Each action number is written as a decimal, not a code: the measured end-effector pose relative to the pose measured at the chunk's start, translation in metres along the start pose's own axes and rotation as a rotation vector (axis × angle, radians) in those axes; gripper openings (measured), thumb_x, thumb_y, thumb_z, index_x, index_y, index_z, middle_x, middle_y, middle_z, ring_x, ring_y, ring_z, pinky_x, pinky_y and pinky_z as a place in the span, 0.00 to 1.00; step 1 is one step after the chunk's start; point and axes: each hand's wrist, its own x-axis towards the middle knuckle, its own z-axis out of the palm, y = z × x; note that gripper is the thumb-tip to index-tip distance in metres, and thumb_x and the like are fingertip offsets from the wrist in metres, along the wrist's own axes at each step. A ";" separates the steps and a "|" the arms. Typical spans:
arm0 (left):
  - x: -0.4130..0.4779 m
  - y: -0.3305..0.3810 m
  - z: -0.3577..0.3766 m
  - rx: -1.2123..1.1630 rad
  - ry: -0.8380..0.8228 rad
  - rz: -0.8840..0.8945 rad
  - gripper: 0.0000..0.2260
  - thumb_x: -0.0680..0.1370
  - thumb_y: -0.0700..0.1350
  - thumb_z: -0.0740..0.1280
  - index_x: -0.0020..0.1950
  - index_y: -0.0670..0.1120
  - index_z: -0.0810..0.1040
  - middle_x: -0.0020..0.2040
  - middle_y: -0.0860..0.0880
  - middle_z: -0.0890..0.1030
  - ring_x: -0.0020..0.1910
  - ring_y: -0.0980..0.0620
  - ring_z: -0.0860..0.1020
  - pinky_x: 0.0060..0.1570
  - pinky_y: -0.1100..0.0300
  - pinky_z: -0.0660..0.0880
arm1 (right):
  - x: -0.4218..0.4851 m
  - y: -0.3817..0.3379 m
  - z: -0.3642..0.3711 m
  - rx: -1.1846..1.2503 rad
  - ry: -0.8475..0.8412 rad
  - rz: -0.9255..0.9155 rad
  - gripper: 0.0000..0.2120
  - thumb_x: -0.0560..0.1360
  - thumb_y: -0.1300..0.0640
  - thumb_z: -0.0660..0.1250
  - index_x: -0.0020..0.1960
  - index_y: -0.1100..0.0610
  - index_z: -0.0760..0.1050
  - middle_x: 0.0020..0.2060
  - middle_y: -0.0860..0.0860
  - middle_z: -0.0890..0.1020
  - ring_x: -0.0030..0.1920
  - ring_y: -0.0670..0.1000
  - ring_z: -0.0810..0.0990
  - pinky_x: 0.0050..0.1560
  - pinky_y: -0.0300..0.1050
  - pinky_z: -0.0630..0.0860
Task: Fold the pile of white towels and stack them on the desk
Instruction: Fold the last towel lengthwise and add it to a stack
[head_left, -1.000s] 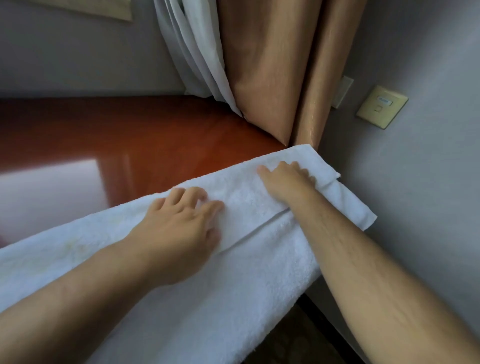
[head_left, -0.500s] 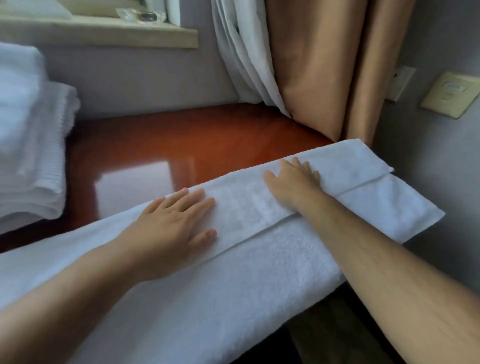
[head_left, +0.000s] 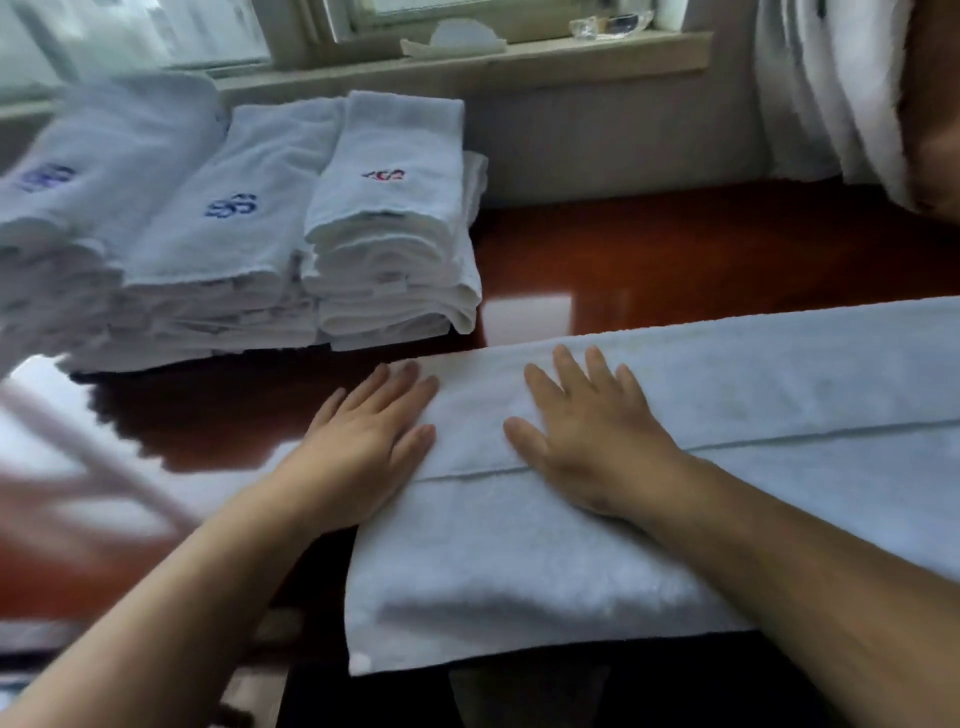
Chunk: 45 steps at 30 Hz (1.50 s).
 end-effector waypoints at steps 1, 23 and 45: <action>0.006 -0.005 -0.004 0.009 -0.004 -0.004 0.28 0.80 0.65 0.46 0.81 0.65 0.49 0.82 0.62 0.45 0.78 0.62 0.39 0.77 0.53 0.41 | 0.003 -0.006 0.001 0.014 0.007 0.018 0.36 0.80 0.32 0.42 0.83 0.48 0.44 0.82 0.55 0.41 0.81 0.61 0.37 0.79 0.61 0.38; -0.099 0.011 0.001 0.114 0.101 0.533 0.27 0.68 0.61 0.71 0.65 0.57 0.70 0.64 0.53 0.71 0.62 0.49 0.70 0.60 0.50 0.73 | -0.102 -0.021 0.005 -0.122 0.223 -0.697 0.28 0.70 0.33 0.71 0.60 0.53 0.80 0.59 0.50 0.80 0.57 0.54 0.79 0.53 0.51 0.78; 0.047 0.015 -0.060 0.142 0.240 -0.062 0.13 0.78 0.59 0.65 0.40 0.52 0.74 0.42 0.51 0.77 0.47 0.45 0.78 0.41 0.54 0.72 | 0.039 0.051 -0.073 -0.064 0.133 -0.101 0.11 0.79 0.40 0.65 0.48 0.46 0.78 0.43 0.47 0.81 0.42 0.52 0.79 0.40 0.47 0.73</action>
